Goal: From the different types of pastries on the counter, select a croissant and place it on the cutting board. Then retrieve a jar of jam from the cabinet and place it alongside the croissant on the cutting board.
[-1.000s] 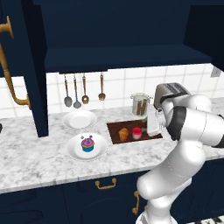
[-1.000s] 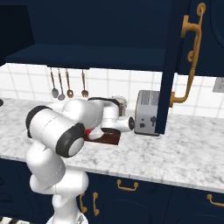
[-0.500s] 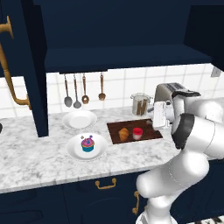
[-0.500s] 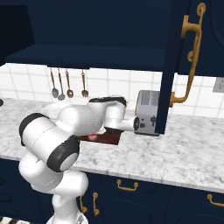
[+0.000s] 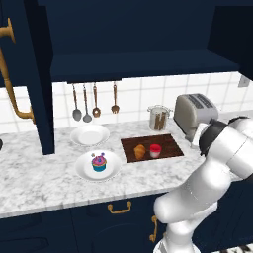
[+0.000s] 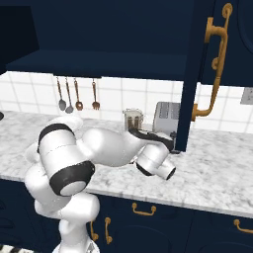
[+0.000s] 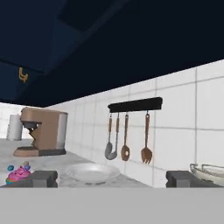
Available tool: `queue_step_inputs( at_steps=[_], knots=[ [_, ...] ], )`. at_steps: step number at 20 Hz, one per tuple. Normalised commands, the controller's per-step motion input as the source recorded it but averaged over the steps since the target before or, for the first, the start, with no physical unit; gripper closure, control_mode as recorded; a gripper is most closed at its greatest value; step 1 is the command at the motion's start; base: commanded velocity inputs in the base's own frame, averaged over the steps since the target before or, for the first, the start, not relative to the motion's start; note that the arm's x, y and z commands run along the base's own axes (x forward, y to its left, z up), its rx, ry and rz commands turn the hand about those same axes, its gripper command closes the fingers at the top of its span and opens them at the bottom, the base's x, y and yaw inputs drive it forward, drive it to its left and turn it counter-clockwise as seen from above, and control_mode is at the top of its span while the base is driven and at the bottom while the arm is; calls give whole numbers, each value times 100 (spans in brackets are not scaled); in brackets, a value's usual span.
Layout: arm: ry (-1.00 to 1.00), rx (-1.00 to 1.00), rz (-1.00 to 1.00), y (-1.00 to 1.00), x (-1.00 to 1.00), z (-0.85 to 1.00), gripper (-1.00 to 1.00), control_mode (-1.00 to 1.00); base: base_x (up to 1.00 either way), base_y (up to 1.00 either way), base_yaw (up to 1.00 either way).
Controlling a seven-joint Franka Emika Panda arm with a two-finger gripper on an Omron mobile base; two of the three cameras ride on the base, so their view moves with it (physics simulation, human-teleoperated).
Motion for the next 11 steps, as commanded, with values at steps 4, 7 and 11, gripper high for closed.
queue_step_inputs(
  at_steps=[4,7,11],
  knots=[
    [-6,33,0,-85,-56,0,-100,-100,0,0,0],
    [0,0,0,0,0,0,-100,-100,0,0,0],
    [0,1,0,0,0,0,-100,-100,0,0,0]
  ],
)
